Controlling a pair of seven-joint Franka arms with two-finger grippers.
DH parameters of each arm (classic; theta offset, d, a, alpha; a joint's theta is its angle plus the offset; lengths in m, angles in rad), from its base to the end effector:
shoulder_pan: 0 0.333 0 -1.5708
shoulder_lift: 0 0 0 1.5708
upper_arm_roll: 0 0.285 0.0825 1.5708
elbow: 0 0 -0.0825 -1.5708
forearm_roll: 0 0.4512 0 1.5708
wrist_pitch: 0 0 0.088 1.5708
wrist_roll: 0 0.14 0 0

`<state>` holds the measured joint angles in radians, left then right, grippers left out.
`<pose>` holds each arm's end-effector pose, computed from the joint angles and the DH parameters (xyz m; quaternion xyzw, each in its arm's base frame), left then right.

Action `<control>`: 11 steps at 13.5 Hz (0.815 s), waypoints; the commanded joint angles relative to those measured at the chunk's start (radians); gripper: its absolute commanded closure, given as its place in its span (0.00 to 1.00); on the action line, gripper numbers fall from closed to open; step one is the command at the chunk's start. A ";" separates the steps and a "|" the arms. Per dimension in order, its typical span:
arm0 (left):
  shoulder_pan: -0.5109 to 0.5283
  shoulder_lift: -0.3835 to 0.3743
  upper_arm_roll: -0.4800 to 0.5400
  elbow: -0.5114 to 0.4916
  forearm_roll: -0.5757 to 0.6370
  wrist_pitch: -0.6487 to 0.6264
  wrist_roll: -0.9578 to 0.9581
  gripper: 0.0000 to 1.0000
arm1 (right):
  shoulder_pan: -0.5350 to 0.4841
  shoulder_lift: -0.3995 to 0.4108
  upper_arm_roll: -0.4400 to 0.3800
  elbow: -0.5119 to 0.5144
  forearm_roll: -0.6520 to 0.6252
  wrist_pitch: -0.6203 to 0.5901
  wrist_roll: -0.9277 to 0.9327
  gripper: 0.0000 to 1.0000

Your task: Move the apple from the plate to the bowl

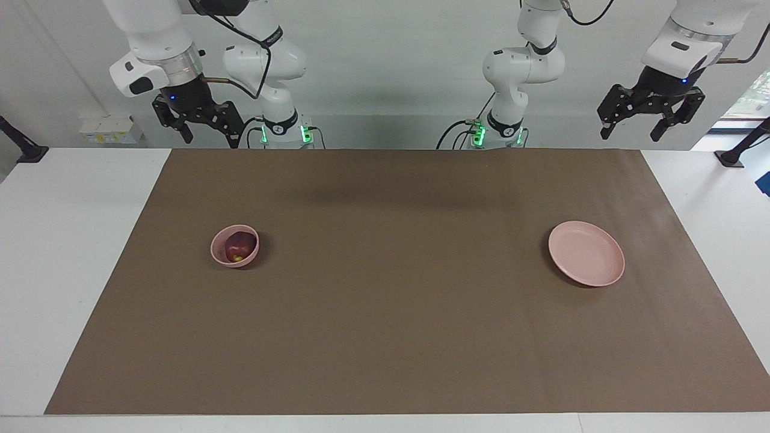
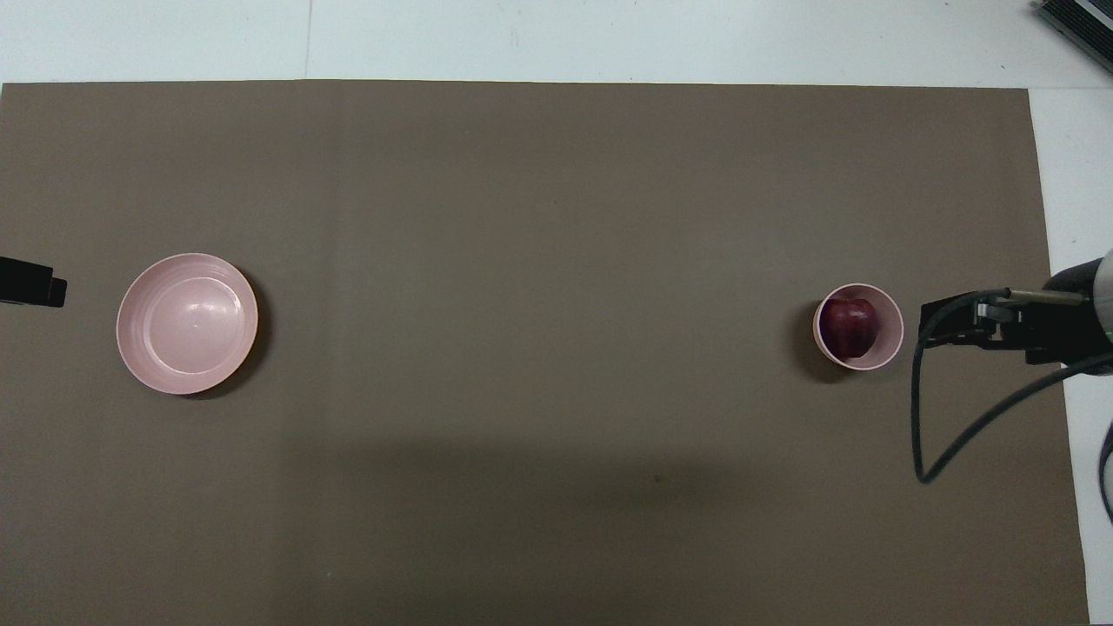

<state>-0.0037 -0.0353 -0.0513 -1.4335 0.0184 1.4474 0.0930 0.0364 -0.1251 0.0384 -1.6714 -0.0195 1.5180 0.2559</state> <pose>0.5967 -0.0306 0.6440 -0.9970 0.0726 -0.0244 0.0105 0.5779 0.0415 0.5771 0.9957 -0.0910 -0.0120 0.0143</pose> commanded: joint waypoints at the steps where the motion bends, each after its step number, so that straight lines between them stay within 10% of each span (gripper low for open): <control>1: 0.011 -0.023 -0.007 -0.025 0.005 -0.004 -0.006 0.00 | -0.030 0.021 -0.017 0.059 0.041 -0.014 -0.056 0.00; 11: 0.017 -0.009 -0.010 -0.010 -0.009 -0.010 0.001 0.00 | -0.035 0.033 -0.046 0.078 0.044 -0.048 -0.113 0.00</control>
<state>-0.0024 -0.0353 -0.0513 -1.4336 0.0169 1.4474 0.0930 0.0092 -0.1039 -0.0070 -1.6187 0.0066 1.4970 0.1703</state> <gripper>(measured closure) 0.000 0.000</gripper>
